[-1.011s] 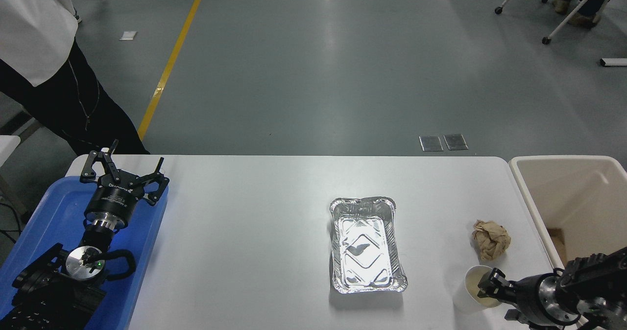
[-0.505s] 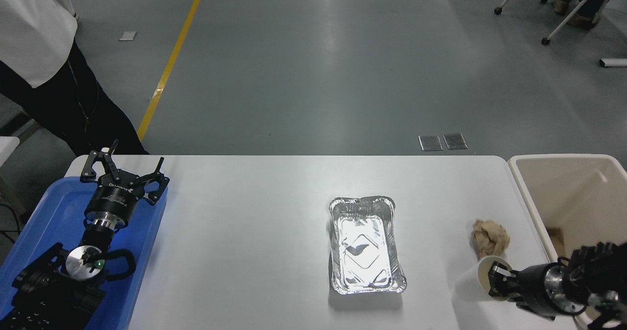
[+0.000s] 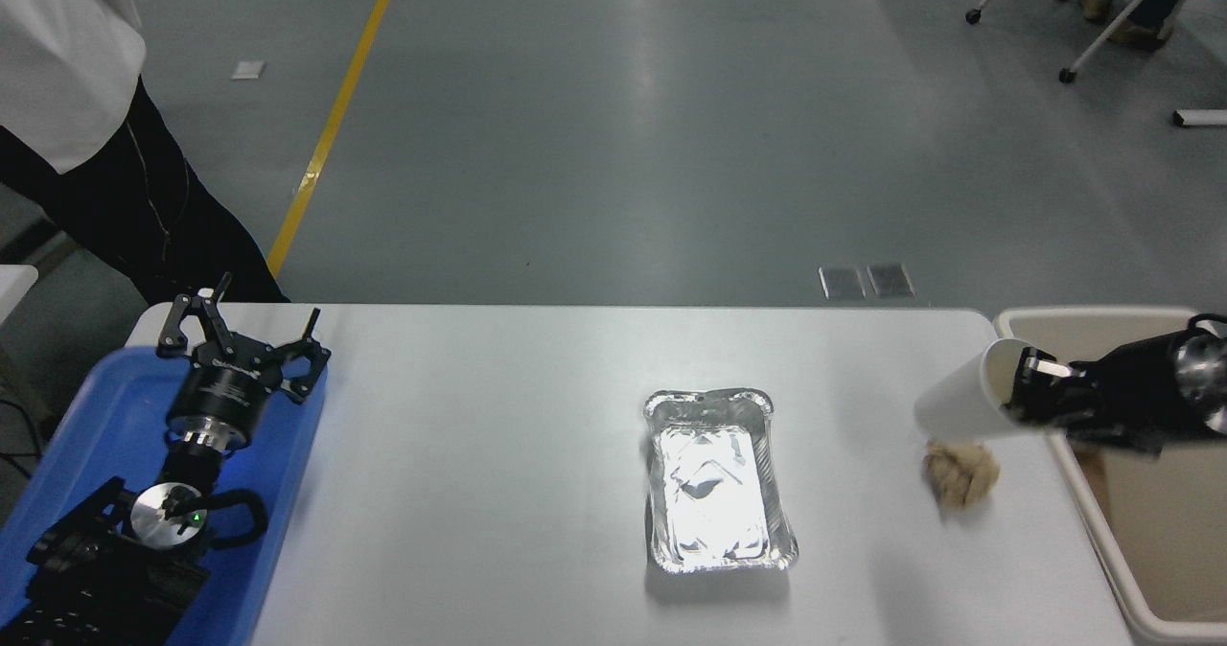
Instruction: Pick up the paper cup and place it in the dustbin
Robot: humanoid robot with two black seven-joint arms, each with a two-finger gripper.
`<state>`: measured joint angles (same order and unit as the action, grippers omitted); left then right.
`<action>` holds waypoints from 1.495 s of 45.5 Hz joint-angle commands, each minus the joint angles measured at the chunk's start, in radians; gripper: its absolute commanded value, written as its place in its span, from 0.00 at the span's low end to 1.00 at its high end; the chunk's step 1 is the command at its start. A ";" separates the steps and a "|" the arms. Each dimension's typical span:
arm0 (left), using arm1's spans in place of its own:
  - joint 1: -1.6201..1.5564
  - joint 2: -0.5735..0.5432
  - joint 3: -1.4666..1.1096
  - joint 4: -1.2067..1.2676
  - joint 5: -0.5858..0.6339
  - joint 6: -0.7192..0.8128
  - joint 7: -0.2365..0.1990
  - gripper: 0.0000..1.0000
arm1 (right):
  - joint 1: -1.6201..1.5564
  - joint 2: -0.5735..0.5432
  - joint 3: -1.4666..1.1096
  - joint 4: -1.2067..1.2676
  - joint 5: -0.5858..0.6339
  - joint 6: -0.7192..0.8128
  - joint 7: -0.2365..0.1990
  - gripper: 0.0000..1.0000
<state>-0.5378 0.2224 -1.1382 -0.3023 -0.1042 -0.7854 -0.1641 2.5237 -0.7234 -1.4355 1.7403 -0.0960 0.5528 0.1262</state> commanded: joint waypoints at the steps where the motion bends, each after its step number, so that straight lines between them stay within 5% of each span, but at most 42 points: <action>1: 0.001 0.000 0.000 0.000 0.000 0.000 0.000 0.99 | 0.311 0.019 -0.025 0.005 -0.033 0.233 -0.010 0.00; 23: 0.001 0.000 -0.002 0.000 -0.002 0.000 0.000 0.99 | 0.221 0.027 -0.028 0.005 -0.100 0.228 -0.017 0.00; 39: 0.001 0.000 -0.002 0.000 0.000 0.000 0.000 0.99 | -0.344 0.018 -0.020 -0.237 -0.096 -0.226 -0.017 0.00; 54: 0.001 0.000 -0.002 0.000 0.000 0.000 0.000 0.99 | -0.911 0.019 0.026 -0.645 0.183 -0.573 -0.016 0.00; 61: 0.001 0.000 -0.002 0.000 0.000 0.000 0.000 0.99 | -1.241 0.025 0.190 -0.884 0.355 -0.703 -0.016 0.00; 68: 0.001 0.000 -0.002 0.000 0.000 0.000 0.000 0.99 | -1.552 0.051 0.392 -1.111 0.401 -0.829 -0.017 0.00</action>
<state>-0.5369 0.2224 -1.1398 -0.3020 -0.1042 -0.7854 -0.1639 1.4490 -0.6981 -1.2857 0.9758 0.1647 -0.0646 0.1099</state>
